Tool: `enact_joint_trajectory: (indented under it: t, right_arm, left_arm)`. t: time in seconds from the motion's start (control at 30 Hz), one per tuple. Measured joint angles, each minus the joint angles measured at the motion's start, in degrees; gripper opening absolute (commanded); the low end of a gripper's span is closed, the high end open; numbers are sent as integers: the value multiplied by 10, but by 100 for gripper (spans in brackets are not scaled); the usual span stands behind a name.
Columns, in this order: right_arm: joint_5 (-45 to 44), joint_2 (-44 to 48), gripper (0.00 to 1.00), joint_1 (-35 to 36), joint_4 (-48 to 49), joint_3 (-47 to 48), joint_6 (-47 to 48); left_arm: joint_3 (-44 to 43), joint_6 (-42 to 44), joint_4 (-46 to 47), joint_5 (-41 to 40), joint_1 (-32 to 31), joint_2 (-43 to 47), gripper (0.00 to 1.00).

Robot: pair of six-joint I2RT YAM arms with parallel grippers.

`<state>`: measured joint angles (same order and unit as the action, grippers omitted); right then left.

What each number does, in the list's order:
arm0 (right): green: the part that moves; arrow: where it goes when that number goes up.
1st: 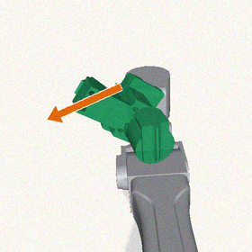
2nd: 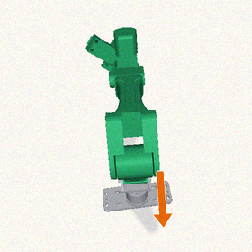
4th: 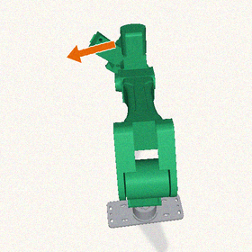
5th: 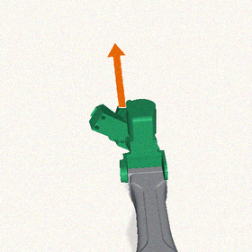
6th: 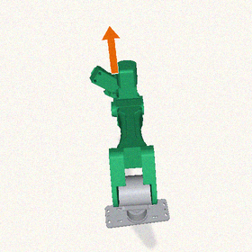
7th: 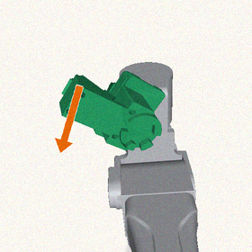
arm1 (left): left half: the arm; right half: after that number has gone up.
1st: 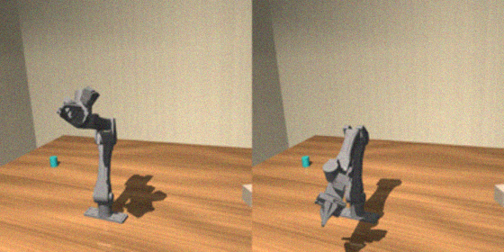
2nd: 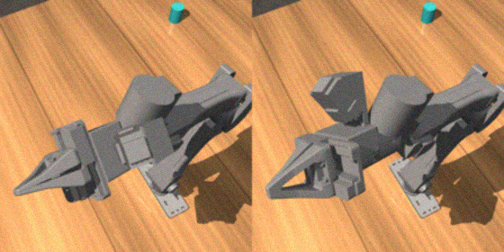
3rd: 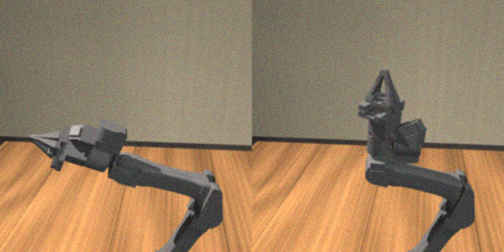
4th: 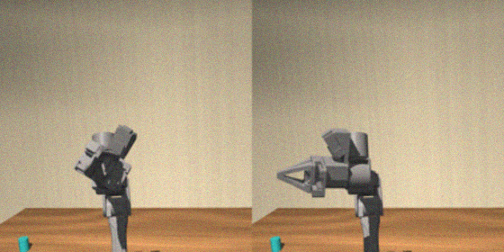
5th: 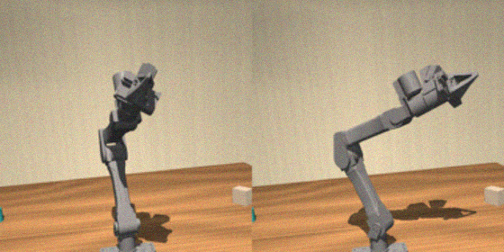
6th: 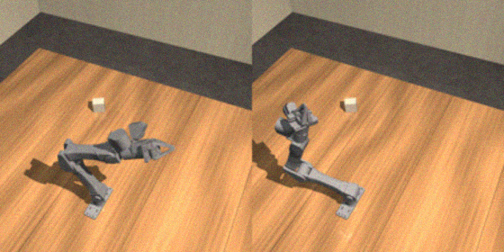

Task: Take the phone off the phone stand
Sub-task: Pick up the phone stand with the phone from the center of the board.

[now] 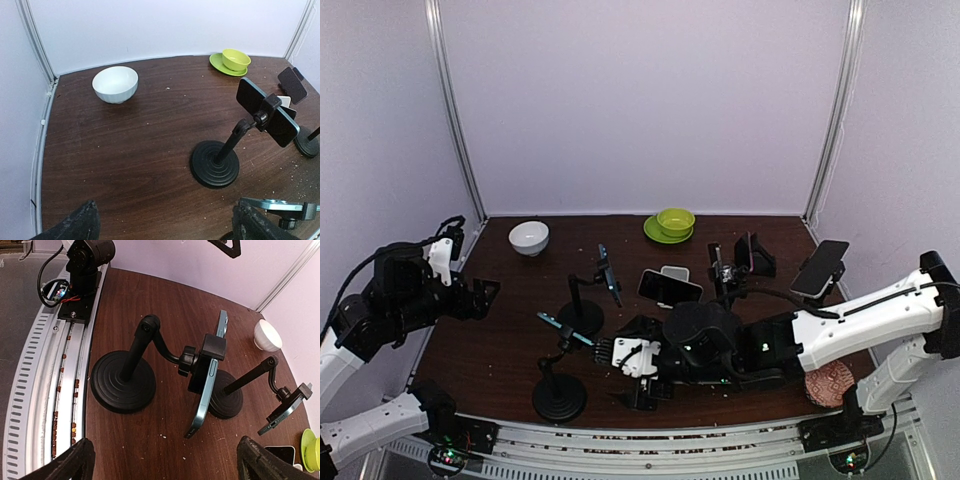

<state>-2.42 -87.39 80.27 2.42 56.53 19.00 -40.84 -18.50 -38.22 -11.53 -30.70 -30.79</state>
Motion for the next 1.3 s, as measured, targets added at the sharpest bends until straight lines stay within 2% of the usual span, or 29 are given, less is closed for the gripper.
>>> enact_joint_trajectory:
  t: [0.47, 0.73, 0.9, 1.3]
  right_arm:
    - [0, -55, 98, 0, 62, 2, -1]
    - [-64, -118, 77, -3, 57, 72, -31]
    - [-83, -127, 61, -7, 55, 85, -49]
    - [-111, -137, 39, -12, 37, 87, -64]
  left_arm:
    - [2, 0, 0, -22, -10, 6, 90]
    - [2, 0, 0, -32, -23, -1, 89]
    - [2, 0, 0, -40, -36, -9, 87]
    - [2, -1, 0, -52, -48, -11, 86]
